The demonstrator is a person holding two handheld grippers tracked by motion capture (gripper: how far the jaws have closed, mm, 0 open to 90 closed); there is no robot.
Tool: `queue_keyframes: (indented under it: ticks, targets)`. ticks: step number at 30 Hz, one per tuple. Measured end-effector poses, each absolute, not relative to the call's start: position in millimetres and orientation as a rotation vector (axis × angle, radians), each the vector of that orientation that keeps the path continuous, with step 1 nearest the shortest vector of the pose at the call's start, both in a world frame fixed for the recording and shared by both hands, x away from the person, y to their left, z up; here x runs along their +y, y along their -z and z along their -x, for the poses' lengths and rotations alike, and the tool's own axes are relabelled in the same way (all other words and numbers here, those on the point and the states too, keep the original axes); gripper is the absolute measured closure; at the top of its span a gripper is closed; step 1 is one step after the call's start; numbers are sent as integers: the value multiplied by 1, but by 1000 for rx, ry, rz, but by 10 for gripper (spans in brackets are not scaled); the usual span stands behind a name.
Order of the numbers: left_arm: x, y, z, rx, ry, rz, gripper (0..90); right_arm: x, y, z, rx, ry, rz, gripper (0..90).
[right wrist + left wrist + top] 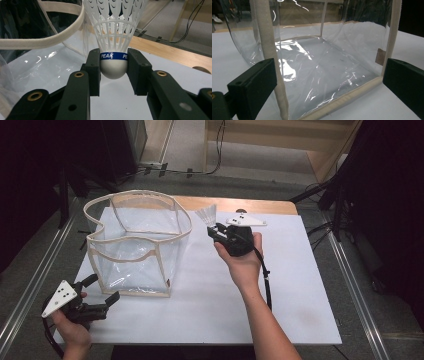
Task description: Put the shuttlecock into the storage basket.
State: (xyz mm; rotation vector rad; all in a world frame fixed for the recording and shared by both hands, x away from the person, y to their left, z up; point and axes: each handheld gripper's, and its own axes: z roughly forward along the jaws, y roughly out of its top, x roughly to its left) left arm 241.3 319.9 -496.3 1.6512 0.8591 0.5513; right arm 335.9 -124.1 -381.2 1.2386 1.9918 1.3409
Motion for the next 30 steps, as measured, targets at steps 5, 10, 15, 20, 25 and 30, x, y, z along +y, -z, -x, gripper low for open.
queue_keyframes:
  ticks: [5,10,15,20,25,30]
  targets:
    - [320,496,-241,860,-552,-1649,0,-119,378,-337,1995,-1347,-1226,629]
    - [320,496,-241,860,-552,-1650,0,-114,376,-338,1991,-1361,-1209,629]
    - [320,496,-241,860,-551,-1649,0,-112,372,-338,1987,-1374,-1198,629]
    - [320,496,-242,860,-550,-1648,0,-109,371,-338,1983,-1387,-1183,629]
    - [319,496,-242,861,-551,-1652,0,-107,369,-338,1983,-1405,-1173,629]
    - [319,496,-242,861,-551,-1656,0,-103,366,-338,1988,-1412,-1158,629]
